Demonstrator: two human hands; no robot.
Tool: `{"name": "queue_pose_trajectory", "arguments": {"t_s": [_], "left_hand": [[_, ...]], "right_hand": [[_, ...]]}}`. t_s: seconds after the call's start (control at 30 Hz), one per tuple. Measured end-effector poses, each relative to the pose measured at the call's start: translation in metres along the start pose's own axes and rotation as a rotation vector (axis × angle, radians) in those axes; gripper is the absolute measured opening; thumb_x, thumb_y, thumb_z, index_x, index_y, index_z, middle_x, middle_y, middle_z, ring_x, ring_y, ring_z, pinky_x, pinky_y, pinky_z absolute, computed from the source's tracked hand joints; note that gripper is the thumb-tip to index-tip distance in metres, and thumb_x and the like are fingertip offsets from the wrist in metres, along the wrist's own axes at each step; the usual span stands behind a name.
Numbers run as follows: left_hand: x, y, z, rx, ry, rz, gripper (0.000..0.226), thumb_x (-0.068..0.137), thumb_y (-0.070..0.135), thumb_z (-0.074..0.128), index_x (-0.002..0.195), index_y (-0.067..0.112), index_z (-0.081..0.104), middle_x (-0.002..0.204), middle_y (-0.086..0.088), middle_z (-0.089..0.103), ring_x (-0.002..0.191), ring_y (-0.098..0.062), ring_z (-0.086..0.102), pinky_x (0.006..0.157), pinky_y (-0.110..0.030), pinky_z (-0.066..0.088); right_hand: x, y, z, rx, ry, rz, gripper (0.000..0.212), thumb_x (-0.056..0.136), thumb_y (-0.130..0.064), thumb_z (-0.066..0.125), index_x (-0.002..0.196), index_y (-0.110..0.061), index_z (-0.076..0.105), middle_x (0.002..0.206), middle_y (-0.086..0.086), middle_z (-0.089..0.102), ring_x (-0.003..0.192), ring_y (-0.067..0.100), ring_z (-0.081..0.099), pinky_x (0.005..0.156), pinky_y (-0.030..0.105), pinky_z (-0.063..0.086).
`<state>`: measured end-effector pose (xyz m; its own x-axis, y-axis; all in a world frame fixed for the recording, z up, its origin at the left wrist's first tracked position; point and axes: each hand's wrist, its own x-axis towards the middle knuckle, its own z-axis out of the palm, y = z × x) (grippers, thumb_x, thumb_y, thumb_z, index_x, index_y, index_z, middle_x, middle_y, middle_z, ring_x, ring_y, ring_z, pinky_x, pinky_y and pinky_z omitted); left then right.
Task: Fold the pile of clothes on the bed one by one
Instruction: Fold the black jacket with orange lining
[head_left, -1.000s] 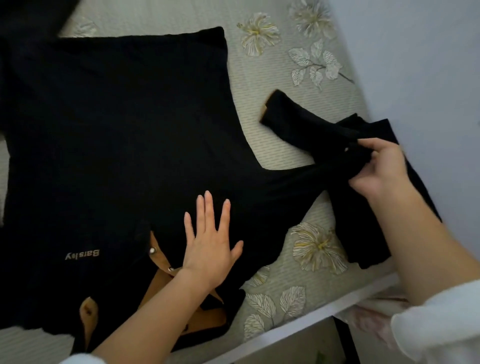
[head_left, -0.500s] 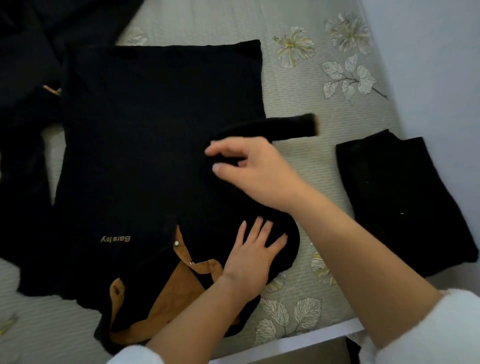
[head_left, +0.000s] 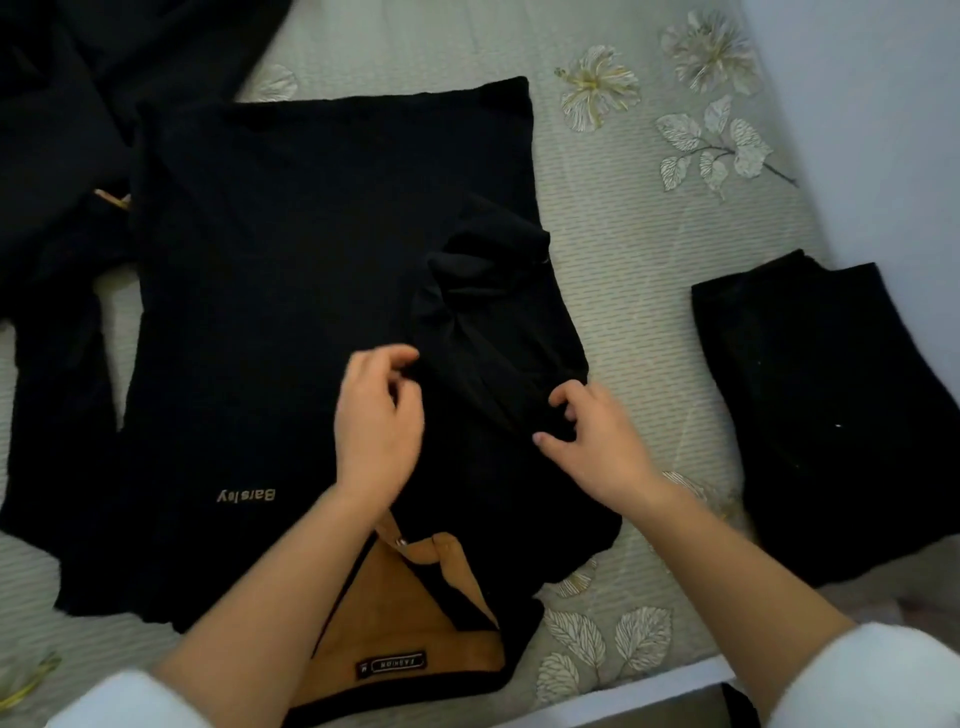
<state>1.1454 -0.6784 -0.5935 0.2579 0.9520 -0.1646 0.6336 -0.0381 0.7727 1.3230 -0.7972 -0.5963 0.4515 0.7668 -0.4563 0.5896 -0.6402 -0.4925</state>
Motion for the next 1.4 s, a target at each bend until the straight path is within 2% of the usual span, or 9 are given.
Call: {"name": "queue_pose_trajectory", "arguments": {"t_s": [0.2,0.3,0.37,0.57,0.87,1.03,1.17,1.3,1.4], "left_hand": [[0.098,0.039,0.014,-0.089,-0.092,-0.346,0.069,0.08,0.05,0.066,0.138,0.017,0.045,0.134,-0.002,0.048,0.111,-0.014,0.052,0.084,-0.026,0.043],[0.112,0.058,0.018,-0.068,-0.172,-0.378,0.031,0.08,0.032,0.073,0.107,0.02,0.065,0.112,-0.002,0.065,0.101,-0.02,0.063,0.08,-0.03,0.051],[0.114,0.063,0.009,-0.366,-0.11,-0.41,0.005,0.084,0.022,0.069,0.086,0.024,0.066,0.094,0.001,0.07,0.092,-0.018,0.068,0.072,-0.031,0.056],[0.094,0.014,-0.033,-1.301,-0.015,-0.754,0.022,0.089,0.011,0.054,0.109,0.008,0.064,0.099,-0.01,0.074,0.097,-0.026,0.069,0.085,-0.037,0.056],[0.106,0.024,-0.055,-1.215,-0.294,-0.736,0.036,0.084,0.032,0.064,0.113,0.01,0.067,0.112,-0.012,0.07,0.103,-0.03,0.067,0.089,-0.042,0.053],[0.135,0.049,-0.068,-1.358,-0.331,-0.431,0.032,0.066,0.002,0.054,0.097,0.006,0.064,0.101,-0.012,0.068,0.106,-0.033,0.063,0.092,-0.044,0.05],[0.146,0.032,-0.09,-1.482,-0.247,-0.424,0.048,0.054,-0.003,0.038,0.095,0.004,0.061,0.097,-0.012,0.069,0.107,-0.034,0.062,0.1,-0.045,0.046],[0.13,-0.01,-0.089,-0.771,0.026,-0.743,0.022,0.076,-0.008,0.039,0.071,0.012,0.047,0.085,0.0,0.06,0.089,-0.013,0.053,0.091,-0.024,0.047],[0.114,-0.024,-0.083,-0.598,0.326,-0.779,0.018,0.088,0.007,0.052,0.072,0.017,0.051,0.079,0.001,0.055,0.071,-0.007,0.054,0.066,-0.018,0.051]], "right_hand": [[-0.005,0.008,0.016,0.004,0.088,-0.04,0.041,0.085,-0.034,0.067,0.119,-0.022,0.048,0.104,-0.01,0.037,0.1,0.008,0.039,0.086,0.021,0.036],[-0.004,0.008,0.015,0.009,0.083,-0.059,0.039,0.086,-0.035,0.065,0.118,-0.022,0.048,0.106,-0.01,0.037,0.104,0.009,0.039,0.087,0.023,0.037],[-0.004,0.008,0.014,0.052,0.082,-0.043,0.038,0.085,-0.034,0.066,0.117,-0.021,0.049,0.106,-0.009,0.039,0.105,0.009,0.04,0.087,0.023,0.036],[-0.002,0.009,0.015,0.103,0.076,0.017,0.048,0.074,-0.034,0.075,0.112,-0.024,0.048,0.107,-0.006,0.041,0.105,0.012,0.039,0.093,0.024,0.034],[0.002,0.008,0.014,0.166,0.032,0.044,0.045,0.068,-0.025,0.075,0.1,-0.034,0.045,0.093,-0.019,0.036,0.089,0.004,0.039,0.072,0.016,0.031],[-0.004,0.008,0.006,0.329,0.137,0.089,0.021,0.072,-0.009,0.069,0.077,-0.025,0.056,0.079,-0.005,0.058,0.076,0.012,0.056,0.068,0.025,0.044],[-0.022,0.006,0.006,-0.01,0.216,-0.097,0.021,0.073,-0.002,0.066,0.089,-0.014,0.061,0.084,-0.001,0.056,0.078,0.02,0.056,0.067,0.033,0.046],[-0.037,0.004,0.013,-0.494,0.169,-0.375,0.053,0.052,0.009,0.073,0.102,-0.01,0.066,0.096,0.01,0.059,0.081,0.028,0.06,0.065,0.038,0.051],[-0.038,0.001,0.015,-0.655,0.118,-0.429,0.085,0.044,0.009,0.077,0.124,-0.016,0.063,0.102,0.015,0.062,0.085,0.03,0.063,0.066,0.042,0.054]]}}
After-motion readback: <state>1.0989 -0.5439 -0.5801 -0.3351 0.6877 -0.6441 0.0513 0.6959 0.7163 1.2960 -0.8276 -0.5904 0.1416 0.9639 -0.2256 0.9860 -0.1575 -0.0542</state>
